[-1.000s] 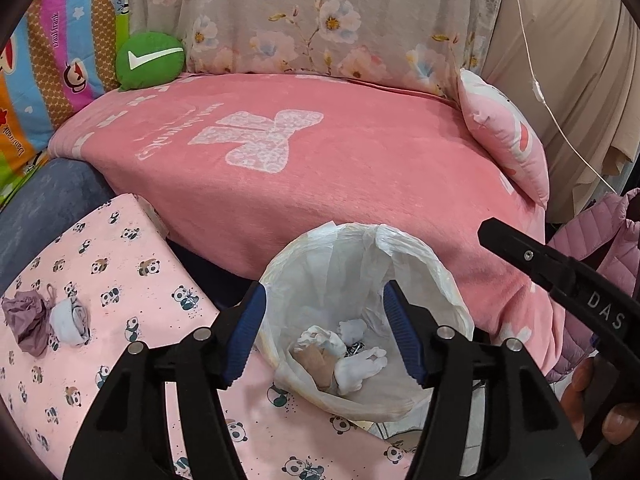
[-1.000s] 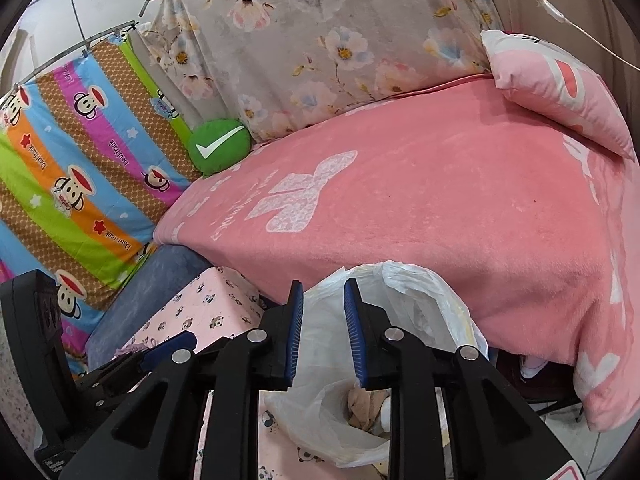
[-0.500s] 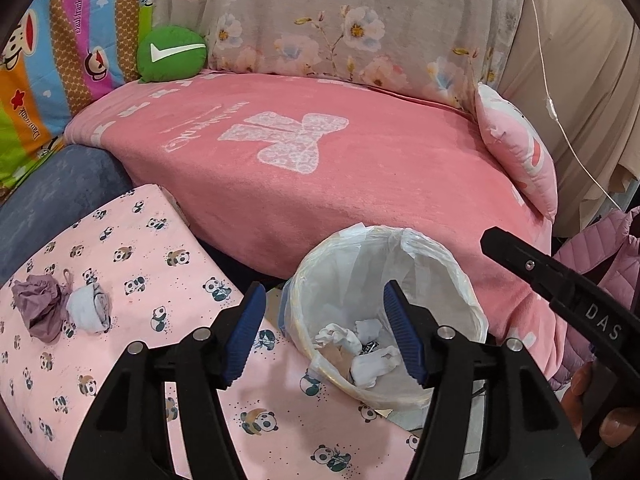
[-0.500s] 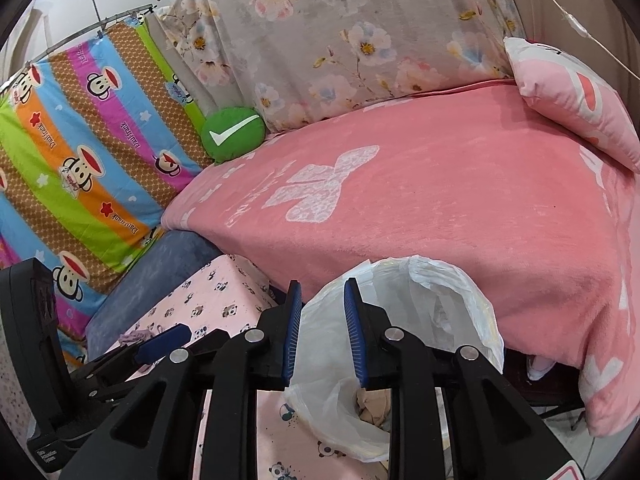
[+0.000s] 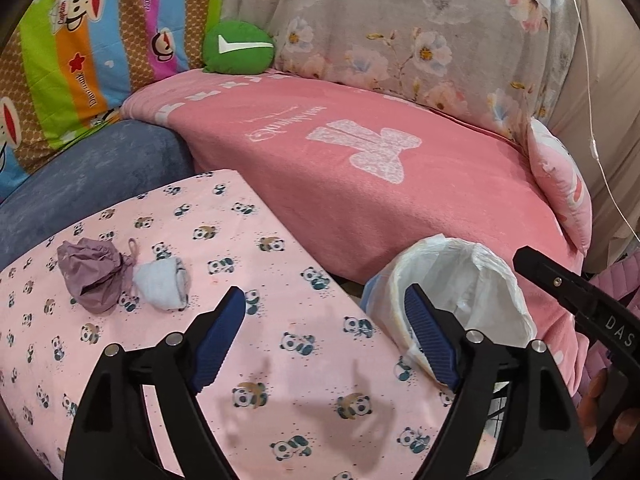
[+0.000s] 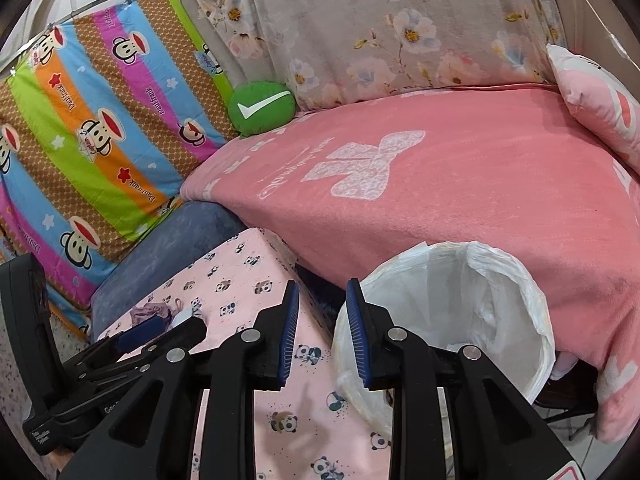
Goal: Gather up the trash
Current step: 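Move both grippers back toward the purple bag and light blue sock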
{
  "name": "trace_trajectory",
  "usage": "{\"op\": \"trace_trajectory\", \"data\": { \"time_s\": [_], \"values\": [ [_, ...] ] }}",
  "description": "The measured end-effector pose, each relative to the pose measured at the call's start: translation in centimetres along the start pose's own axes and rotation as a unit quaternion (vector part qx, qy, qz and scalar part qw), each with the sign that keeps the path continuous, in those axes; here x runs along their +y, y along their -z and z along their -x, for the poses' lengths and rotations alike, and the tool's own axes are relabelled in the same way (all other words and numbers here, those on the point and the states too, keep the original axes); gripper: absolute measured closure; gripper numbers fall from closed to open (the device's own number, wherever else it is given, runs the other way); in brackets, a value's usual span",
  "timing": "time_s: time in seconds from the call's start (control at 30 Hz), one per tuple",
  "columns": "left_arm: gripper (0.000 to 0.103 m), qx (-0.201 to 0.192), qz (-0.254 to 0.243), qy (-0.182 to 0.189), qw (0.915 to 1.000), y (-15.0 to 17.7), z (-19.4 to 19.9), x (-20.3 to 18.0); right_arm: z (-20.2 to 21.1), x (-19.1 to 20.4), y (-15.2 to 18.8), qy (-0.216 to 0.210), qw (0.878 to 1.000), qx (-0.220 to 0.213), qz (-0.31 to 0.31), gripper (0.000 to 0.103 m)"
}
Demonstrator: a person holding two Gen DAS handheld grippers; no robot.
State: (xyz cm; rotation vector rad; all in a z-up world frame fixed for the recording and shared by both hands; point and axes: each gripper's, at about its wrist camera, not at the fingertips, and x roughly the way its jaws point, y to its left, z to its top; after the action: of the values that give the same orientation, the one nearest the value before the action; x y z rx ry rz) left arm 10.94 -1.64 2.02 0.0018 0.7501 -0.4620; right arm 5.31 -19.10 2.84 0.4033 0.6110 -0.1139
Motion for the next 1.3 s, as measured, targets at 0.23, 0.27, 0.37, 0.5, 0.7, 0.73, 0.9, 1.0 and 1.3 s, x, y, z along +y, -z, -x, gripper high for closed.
{"op": "trace_trajectory", "data": {
  "time_s": [0.23,0.27,0.37,0.5,0.7,0.73,0.9,1.0,1.3],
  "values": [
    [0.022,-0.001,0.041,-0.037,0.9985,0.6,0.6,5.9,-2.5,4.7,1.0,-0.015,0.999,0.024,0.035,0.069],
    [0.022,-0.001,0.050,-0.044,0.9978,0.7,0.7,7.0,-2.9,5.5,1.3,-0.017,0.999,0.028,0.039,0.068],
    [0.022,-0.001,0.071,-0.062,0.9956,1.1,0.9,9.9,-4.4,7.8,1.9,-0.028,0.998,0.044,0.047,0.065],
    [0.022,0.006,0.090,-0.092,0.9916,1.7,0.9,13.7,-6.1,9.9,2.5,-0.036,0.996,0.058,0.059,0.064],
    [0.022,0.020,0.120,-0.126,0.9846,2.6,0.3,18.6,-10.1,13.9,4.1,-0.052,0.992,0.092,0.072,0.060],
    [0.022,0.022,0.125,-0.129,0.9835,2.7,0.2,19.4,-10.5,14.3,4.3,-0.052,0.991,0.095,0.073,0.059],
    [0.022,0.030,0.145,-0.139,0.9792,2.8,-0.7,22.1,-13.8,17.0,5.2,-0.059,0.987,0.122,0.084,0.058],
    [0.022,0.032,0.154,-0.141,0.9774,2.5,-1.4,23.2,-15.4,18.1,5.5,-0.060,0.986,0.130,0.091,0.055],
    [0.013,0.031,0.168,-0.137,0.9758,0.7,-3.9,25.0,-21.2,21.5,6.0,-0.061,0.981,0.151,0.105,0.045]
  ]
}}
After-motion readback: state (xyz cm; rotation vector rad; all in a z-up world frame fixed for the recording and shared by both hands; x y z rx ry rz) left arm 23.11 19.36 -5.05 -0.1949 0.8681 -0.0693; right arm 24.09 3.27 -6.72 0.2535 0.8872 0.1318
